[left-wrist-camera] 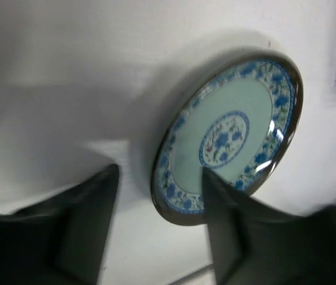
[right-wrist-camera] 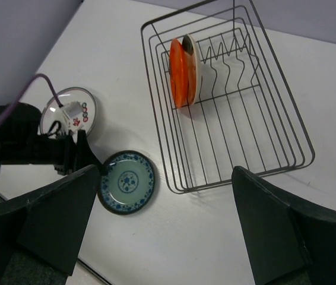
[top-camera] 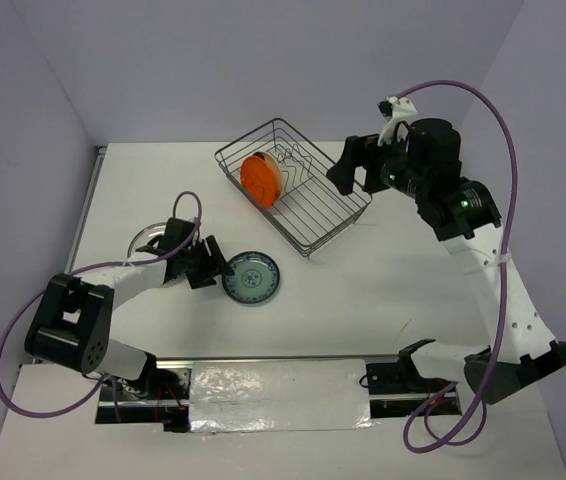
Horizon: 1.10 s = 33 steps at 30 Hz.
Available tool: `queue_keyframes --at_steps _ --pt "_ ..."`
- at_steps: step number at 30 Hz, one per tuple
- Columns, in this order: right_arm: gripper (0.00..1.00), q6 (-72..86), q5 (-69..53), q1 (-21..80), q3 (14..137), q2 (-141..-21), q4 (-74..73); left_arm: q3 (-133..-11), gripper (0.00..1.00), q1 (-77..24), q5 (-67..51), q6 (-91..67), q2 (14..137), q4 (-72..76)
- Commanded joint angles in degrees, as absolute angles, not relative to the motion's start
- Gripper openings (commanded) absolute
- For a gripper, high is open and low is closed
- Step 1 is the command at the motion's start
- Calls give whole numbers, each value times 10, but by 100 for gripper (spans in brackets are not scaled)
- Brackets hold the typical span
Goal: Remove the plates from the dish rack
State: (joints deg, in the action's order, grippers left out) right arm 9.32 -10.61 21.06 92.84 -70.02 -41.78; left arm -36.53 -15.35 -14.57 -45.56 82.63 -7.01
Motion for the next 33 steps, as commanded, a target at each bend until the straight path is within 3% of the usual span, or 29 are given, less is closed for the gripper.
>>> queue_keyframes --at_steps 1,2,5,9,16,22,33 --pt "100 63 -114 220 906 -730 -367 -412 74 -156 -109 -460 797 -117" --pt "100 54 -105 243 919 -753 -364 -450 81 -156 -95 -454 779 -166" --pt "100 14 -37 285 1012 -882 -382 -540 89 -156 -65 -436 745 -268" --pt "96 5 -2 307 1141 -1039 -372 -659 90 -156 -2 -418 717 -392" --pt "64 -32 42 326 1282 -1236 -361 -764 92 -154 91 -377 667 -495" --pt "54 -47 73 345 1276 -1257 -329 -768 93 -154 103 -350 657 -527" --pt "48 -62 131 354 1279 -1316 -315 -736 92 -154 89 -347 657 -527"
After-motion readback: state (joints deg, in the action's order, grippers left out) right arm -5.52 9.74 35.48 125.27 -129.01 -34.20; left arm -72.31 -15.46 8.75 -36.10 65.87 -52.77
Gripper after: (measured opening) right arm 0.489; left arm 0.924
